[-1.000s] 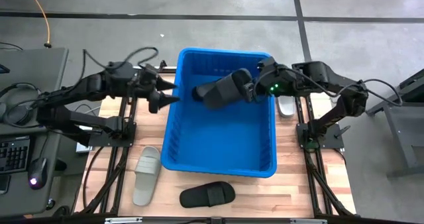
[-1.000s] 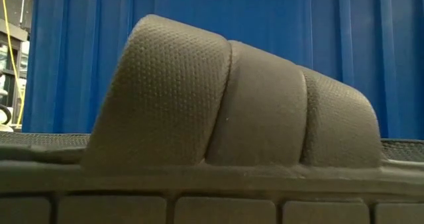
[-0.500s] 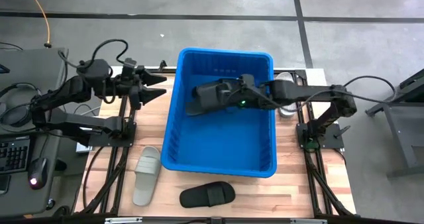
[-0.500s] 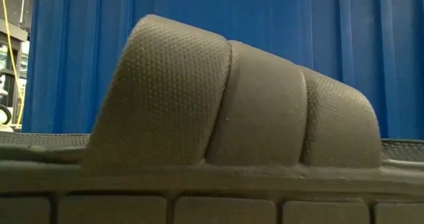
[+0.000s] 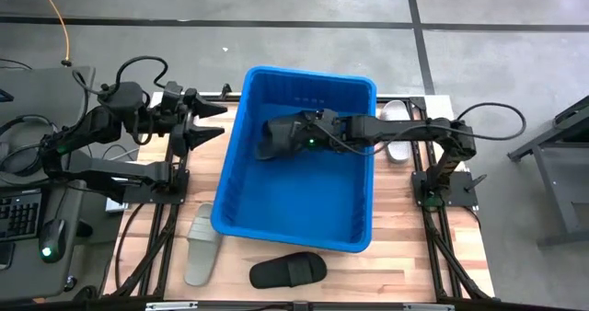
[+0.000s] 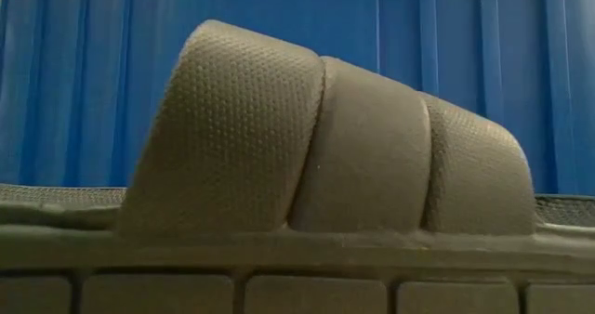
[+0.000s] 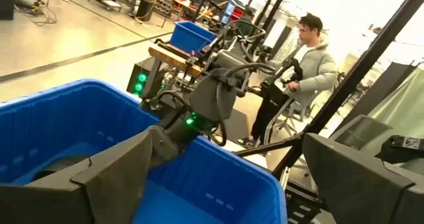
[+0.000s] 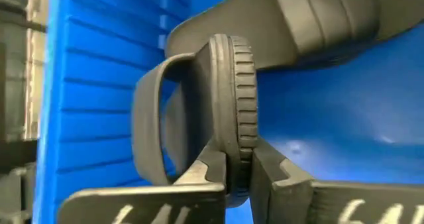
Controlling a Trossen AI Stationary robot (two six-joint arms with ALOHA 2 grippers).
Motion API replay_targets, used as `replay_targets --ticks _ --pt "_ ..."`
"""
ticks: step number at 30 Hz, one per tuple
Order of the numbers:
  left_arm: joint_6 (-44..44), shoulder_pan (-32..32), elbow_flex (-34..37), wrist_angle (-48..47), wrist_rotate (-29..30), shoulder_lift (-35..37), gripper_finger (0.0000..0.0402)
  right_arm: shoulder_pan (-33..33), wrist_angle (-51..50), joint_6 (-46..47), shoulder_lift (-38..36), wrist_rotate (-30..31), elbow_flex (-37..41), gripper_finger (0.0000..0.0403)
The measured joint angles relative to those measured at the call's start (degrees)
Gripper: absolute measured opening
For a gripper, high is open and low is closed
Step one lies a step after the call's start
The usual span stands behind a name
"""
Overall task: Pick and place slides into bin
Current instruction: Put the black slide into the blue container
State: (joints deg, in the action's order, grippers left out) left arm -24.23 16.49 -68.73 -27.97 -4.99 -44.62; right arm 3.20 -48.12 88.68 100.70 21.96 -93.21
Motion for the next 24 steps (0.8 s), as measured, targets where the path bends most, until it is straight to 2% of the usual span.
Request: replay_targets --ticks 10,18,24 --pt "1.97 0.0 0.0 0.05 -0.44 -0.19 0.0379 -0.22 -3.24 4.05 0.36 1.23 -0.04 0.0" --pt "2.33 0.02 0.0 -0.08 0.07 -0.26 0.0379 -0.33 -8.45 6.93 2.55 -3.72 -0.05 0.0" --pt "3.35 0.02 0.0 -0.06 -0.53 -0.26 0.0379 0.22 -7.47 6.94 5.24 -7.21 -0.07 0.0003"
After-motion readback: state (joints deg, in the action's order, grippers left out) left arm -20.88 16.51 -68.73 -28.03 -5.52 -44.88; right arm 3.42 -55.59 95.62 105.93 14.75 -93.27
